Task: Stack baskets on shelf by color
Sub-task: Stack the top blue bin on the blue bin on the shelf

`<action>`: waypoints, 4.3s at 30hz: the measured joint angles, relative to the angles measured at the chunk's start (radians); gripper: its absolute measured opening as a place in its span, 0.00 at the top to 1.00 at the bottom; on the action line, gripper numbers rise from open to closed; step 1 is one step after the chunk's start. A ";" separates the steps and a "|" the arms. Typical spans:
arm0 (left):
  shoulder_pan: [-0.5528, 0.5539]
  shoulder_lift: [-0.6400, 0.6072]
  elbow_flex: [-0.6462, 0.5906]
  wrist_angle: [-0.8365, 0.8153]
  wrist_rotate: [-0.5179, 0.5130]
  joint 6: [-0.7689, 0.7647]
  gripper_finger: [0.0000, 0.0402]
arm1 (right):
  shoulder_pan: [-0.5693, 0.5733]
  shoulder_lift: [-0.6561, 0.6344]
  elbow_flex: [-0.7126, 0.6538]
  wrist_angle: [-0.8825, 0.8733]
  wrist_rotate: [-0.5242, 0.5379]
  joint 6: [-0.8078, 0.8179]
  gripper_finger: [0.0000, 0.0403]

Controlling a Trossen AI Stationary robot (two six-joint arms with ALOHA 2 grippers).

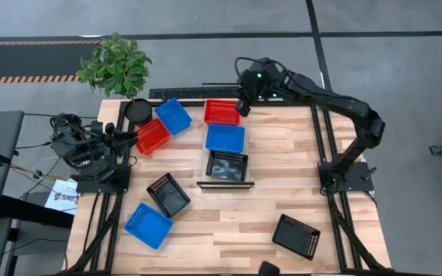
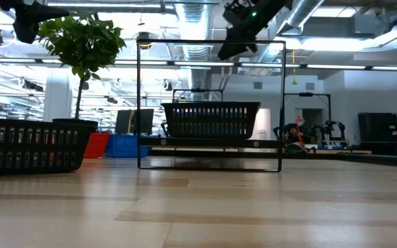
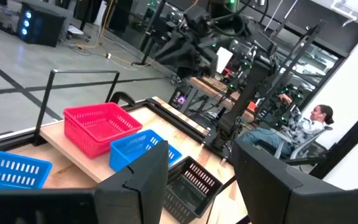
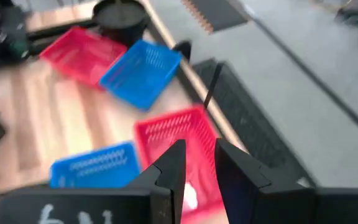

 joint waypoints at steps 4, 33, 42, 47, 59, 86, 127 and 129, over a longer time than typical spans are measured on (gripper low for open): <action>0.000 0.000 0.000 -0.045 0.013 -0.036 0.58 | 0.026 -0.017 0.000 -0.161 0.000 0.019 0.74; 0.000 0.000 0.000 -0.129 0.006 -0.110 0.58 | 0.296 -0.161 0.000 -0.633 0.165 0.300 0.68; 0.000 0.000 0.027 -0.126 0.073 -0.130 0.58 | 0.408 -0.243 -0.001 -0.612 0.187 0.392 0.68; 0.000 0.000 0.025 -0.132 0.126 -0.130 0.58 | 0.472 -0.255 -0.001 -0.595 0.190 0.444 0.68; 0.000 0.001 0.024 -0.189 0.159 -0.184 0.58 | 0.604 -0.231 -0.002 -0.593 0.272 0.509 0.68; 0.000 0.011 -0.076 -0.250 0.197 -0.355 0.58 | 0.594 0.031 0.016 0.147 0.266 0.136 0.65; 0.000 0.138 -0.075 -0.262 0.200 -0.389 0.58 | 0.423 0.704 0.691 0.431 0.179 -0.083 0.54; 0.000 0.138 -0.075 -0.274 0.200 -0.403 0.58 | 0.404 0.743 0.696 0.522 0.172 -0.080 0.54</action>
